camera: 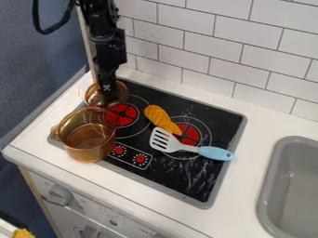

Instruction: Move the bronce lid to the left top corner of the stove

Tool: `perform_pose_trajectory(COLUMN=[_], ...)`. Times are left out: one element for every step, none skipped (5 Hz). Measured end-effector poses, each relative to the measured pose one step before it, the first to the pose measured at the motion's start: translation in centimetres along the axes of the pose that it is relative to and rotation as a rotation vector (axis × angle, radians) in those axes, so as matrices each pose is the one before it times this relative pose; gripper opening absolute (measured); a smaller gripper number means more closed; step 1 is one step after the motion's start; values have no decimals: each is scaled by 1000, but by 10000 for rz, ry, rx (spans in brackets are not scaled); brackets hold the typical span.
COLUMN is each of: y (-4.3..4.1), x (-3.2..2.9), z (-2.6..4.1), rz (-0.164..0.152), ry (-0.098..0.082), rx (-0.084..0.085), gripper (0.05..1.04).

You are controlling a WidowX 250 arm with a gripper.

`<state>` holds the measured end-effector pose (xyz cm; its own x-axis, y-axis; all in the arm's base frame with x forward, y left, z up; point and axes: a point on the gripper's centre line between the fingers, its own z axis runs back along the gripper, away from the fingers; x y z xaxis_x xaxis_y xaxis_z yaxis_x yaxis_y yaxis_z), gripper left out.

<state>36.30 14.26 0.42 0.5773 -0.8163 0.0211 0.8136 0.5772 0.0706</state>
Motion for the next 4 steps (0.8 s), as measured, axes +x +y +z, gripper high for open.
perform_pose_trajectory(y=[104, -369, -312, -24], x=[-5, -23, 152, 87], z=[3, 4, 66, 965], rz=[12, 258, 37, 98], ry=[-139, 18, -159, -92], rx=[31, -232, 40, 198], gripper=[450, 761, 991, 1002])
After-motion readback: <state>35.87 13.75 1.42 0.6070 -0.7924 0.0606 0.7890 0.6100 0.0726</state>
